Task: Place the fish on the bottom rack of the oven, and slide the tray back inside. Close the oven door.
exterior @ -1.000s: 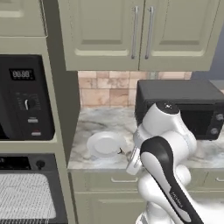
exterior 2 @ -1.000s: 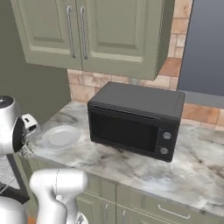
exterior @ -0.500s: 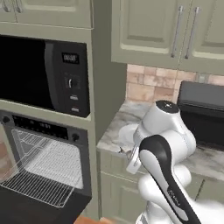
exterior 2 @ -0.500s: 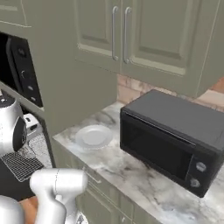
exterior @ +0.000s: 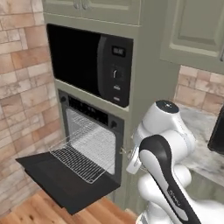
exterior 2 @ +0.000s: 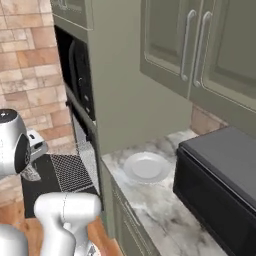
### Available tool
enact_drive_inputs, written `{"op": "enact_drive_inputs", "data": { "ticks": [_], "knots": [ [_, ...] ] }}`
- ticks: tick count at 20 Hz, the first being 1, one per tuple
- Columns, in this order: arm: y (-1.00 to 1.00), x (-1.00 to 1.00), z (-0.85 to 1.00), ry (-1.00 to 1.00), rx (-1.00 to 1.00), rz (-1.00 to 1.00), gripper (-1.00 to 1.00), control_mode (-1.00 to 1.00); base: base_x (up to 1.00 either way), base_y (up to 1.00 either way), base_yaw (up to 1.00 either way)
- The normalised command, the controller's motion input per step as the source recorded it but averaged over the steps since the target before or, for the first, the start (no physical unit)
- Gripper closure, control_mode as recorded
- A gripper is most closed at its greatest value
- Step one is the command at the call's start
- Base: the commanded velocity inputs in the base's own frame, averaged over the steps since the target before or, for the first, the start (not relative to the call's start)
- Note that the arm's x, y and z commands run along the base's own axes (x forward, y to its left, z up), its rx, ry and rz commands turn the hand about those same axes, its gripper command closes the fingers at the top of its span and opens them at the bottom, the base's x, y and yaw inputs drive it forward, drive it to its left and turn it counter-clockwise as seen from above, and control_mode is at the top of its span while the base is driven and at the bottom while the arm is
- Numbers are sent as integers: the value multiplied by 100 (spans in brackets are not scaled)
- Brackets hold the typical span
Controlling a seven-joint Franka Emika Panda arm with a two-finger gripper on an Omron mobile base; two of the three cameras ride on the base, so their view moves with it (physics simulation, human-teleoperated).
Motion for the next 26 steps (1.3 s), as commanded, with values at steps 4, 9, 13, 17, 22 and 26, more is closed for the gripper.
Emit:
{"op": "enact_drive_inputs", "data": {
  "ticks": [4, 9, 13, 17, 22, 26],
  "knots": [
    [0, 0, 0, 0, 0, 0, 100, 100, 0, 30, 49],
    [0, 0, 0, 0, 0, 0, 100, 100, 5, 28, 35],
    [0, 0, 0, 0, 0, 0, 100, 100, 24, 33, 9],
    [0, 0, 0, 0, 0, 0, 100, 100, 48, 51, 0],
    [0, 0, 0, 0, 0, 0, 100, 100, 29, 55, 0],
    [0, 0, 0, 0, 0, 0, 100, 100, -22, 27, 0]
  ]
}}
